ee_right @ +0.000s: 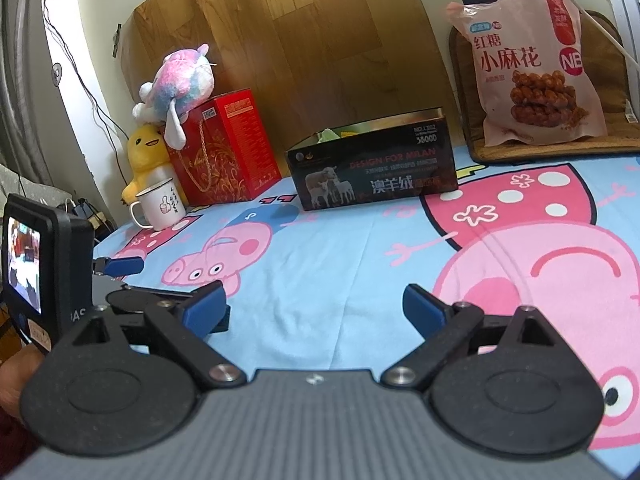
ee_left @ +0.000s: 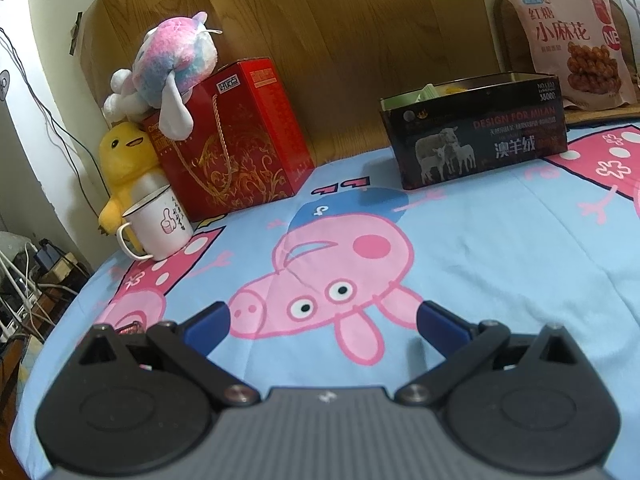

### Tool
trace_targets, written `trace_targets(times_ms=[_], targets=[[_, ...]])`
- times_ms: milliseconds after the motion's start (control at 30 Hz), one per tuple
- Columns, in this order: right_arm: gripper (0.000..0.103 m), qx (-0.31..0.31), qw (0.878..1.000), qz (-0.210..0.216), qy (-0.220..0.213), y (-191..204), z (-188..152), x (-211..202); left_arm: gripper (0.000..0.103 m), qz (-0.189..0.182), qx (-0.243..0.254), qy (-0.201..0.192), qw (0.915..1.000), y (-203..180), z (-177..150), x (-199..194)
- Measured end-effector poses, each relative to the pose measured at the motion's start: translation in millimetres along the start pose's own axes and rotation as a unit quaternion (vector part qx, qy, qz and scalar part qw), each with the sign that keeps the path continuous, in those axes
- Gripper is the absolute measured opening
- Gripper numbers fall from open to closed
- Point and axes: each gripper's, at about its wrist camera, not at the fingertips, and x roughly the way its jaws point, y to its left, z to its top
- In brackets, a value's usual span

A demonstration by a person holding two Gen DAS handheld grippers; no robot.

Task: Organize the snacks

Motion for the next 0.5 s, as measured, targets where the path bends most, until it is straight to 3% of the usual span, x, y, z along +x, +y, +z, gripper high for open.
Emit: trace_targets(times_ms=[500], targets=[[0.097, -0.001, 1.000, 0.001, 0.002, 0.6, -1.1, 0.6, 0.103, -0.009, 0.007, 0.004, 0.9999, -3.0, -1.2, 0.2]])
